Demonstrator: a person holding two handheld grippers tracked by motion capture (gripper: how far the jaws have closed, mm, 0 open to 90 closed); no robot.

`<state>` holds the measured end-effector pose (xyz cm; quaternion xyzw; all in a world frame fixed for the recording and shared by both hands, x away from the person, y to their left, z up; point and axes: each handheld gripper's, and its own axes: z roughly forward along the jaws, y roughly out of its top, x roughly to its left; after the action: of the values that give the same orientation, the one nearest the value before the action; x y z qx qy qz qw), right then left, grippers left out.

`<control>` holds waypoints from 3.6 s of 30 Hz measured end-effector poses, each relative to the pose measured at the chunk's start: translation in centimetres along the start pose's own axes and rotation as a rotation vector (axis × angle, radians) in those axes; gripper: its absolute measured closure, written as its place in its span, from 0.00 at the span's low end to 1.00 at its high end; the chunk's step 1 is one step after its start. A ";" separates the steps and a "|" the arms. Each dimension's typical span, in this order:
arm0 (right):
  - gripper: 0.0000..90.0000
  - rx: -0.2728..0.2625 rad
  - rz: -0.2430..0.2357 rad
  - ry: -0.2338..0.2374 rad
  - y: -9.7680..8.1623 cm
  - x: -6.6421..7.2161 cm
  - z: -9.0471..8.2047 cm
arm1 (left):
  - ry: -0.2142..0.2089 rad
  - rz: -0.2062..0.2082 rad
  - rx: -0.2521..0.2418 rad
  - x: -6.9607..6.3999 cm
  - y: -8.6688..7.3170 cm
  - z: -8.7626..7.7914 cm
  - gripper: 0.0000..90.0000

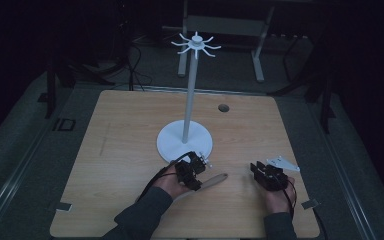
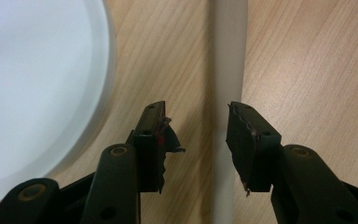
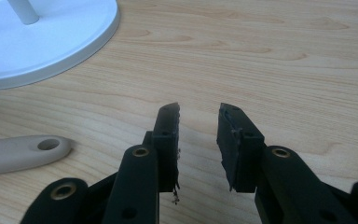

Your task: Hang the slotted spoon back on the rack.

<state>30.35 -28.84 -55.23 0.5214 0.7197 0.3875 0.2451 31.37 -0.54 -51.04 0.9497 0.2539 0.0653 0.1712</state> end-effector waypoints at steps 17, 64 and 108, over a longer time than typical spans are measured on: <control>0.76 0.004 -0.006 -0.002 -0.1 0.1 0.1 | -0.041 0.016 0.049 -0.6 0.3 1.4 0.69; 0.77 0.013 -0.010 -0.007 -0.4 -0.1 0.3 | 0.064 -0.075 -0.144 0.1 0.0 -1.7 0.82; 0.77 0.013 -0.010 -0.002 -0.4 0.0 0.4 | 0.308 -0.284 -0.578 1.9 -2.0 -8.6 0.82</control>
<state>30.40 -28.84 -55.80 0.5196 0.7247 0.3809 0.2443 30.27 4.61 -43.67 0.7963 0.3771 0.2525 0.4000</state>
